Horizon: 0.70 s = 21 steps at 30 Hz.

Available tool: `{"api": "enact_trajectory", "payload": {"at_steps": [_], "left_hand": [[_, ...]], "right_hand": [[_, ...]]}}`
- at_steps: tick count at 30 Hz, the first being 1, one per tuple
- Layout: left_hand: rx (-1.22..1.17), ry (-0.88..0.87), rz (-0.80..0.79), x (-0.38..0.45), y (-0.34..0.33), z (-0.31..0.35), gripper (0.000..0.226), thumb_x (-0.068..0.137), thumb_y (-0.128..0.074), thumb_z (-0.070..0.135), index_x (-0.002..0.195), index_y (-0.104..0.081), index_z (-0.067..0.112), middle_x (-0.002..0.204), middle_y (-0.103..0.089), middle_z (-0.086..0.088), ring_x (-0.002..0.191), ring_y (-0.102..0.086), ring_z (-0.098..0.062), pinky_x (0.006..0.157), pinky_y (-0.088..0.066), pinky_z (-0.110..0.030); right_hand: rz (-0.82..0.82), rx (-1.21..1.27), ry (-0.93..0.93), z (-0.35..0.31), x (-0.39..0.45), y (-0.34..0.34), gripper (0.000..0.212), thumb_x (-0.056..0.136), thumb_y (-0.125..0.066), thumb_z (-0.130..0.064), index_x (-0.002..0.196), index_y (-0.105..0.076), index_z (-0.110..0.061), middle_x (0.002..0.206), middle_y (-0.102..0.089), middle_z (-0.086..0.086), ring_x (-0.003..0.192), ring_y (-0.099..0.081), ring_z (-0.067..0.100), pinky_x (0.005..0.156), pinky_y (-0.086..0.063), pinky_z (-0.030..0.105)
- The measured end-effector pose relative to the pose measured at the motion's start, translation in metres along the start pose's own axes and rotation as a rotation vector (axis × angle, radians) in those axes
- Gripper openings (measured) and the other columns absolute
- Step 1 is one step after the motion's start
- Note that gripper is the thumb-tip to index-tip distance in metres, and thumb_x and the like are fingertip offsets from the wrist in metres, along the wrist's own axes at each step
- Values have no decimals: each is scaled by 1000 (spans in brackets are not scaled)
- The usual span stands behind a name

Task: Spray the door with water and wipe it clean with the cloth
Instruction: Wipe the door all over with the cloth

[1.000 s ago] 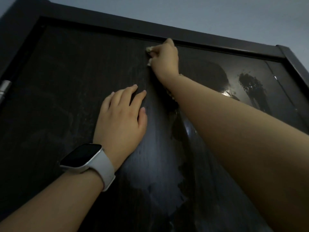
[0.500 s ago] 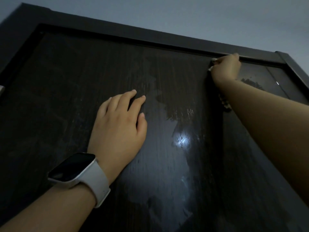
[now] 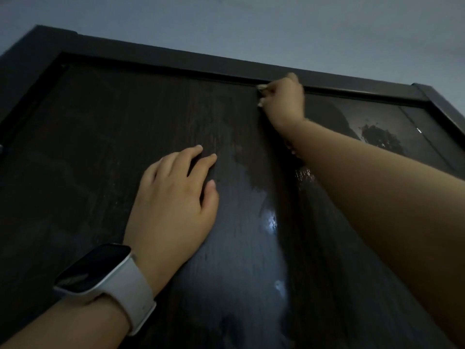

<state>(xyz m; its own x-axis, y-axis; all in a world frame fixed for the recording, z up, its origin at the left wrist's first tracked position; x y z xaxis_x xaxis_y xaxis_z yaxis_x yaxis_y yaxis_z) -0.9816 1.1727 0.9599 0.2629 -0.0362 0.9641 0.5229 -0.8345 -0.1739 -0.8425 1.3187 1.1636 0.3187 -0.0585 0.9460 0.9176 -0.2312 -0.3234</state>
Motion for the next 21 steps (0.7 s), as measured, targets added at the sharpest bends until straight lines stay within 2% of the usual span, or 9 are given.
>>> {"api": "enact_trajectory", "payload": {"at_steps": [2, 5, 8, 10, 12, 15, 16, 18, 21], "left_hand": [[-5, -2, -9, 0, 0, 1, 53, 94, -32, 39, 141, -50, 24, 145, -46, 3, 132, -40, -17, 110, -27, -37], [-25, -7, 4, 0, 0, 1, 53, 93, -32, 39, 140, -51, 23, 144, -47, 2, 132, -40, -17, 109, -24, -35], [-21, 2, 11, -1, 0, 1, 52, 93, -33, 39, 138, -52, 22, 143, -47, 1, 131, -40, -18, 108, -22, -34], [-23, 0, 3, -2, 1, 2, 51, 94, -34, 38, 138, -52, 21, 143, -48, 0, 131, -41, -19, 109, -25, -37], [-33, 3, -9, -3, 3, 4, 51, 94, -34, 36, 139, -51, 19, 144, -48, -1, 131, -41, -20, 111, -27, -39], [-41, 14, -24, -2, 4, 5, 52, 95, -35, 34, 142, -48, 15, 147, -47, -3, 134, -42, -20, 113, -27, -40], [-37, 13, -30, -2, 4, 5, 52, 96, -35, 34, 143, -47, 14, 148, -46, -3, 135, -41, -20, 114, -27, -40], [-29, 5, -46, -2, 5, 6, 51, 98, -35, 32, 144, -45, 15, 151, -44, -4, 137, -39, -20, 115, -25, -41], [-34, -1, -102, -1, 7, 7, 50, 101, -36, 31, 148, -41, 16, 155, -38, -4, 143, -33, -20, 118, -20, -41]], "right_hand": [[38, 2, -114, 41, 7, 17, 28, 89, -67, -13, 116, -69, -7, 130, -49, 15, 118, -51, 32, 106, -41, 33], [109, 49, -252, 84, 15, 35, 23, 88, -65, -11, 108, -73, -6, 131, -57, 7, 114, -57, 31, 104, -46, 32], [121, 66, -247, 83, 8, 35, 21, 92, -61, -9, 111, -71, -4, 132, -50, 12, 118, -52, 28, 107, -43, 32], [105, 83, -189, 70, -5, 31, 22, 95, -58, -11, 112, -70, -4, 130, -47, 11, 118, -51, 27, 107, -42, 31], [61, 112, -92, 49, -29, 33, 22, 96, -58, -15, 112, -70, -5, 121, -49, 10, 113, -54, 24, 104, -43, 25], [-27, 185, 114, 19, -82, 39, 19, 96, -61, -17, 105, -74, -6, 99, -46, 5, 84, -54, 5, 80, -37, 1], [-50, 190, 187, 12, -104, 43, 18, 96, -61, -18, 102, -75, -7, 95, -45, 3, 79, -52, 5, 74, -34, 0], [-101, 172, 305, 7, -147, 53, 17, 95, -61, -18, 100, -75, -10, 91, -44, 1, 81, -52, 16, 73, -35, 12], [-206, 183, 397, 9, -208, 75, 19, 94, -61, -15, 108, -73, -14, 92, -45, 1, 85, -50, 19, 72, -38, 24]]}}
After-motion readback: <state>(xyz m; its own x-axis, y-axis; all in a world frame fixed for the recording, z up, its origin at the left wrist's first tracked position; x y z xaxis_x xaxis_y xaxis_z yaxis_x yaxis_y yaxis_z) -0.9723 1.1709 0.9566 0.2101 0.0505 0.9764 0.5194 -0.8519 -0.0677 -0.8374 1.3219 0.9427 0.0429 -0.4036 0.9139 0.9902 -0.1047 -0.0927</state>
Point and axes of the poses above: each hand's wrist, its own x-axis towards the middle knuckle, its own y-axis out of the back of the hand, z = x × y, the point moved 2 cm from there along x, towards the middle knuckle
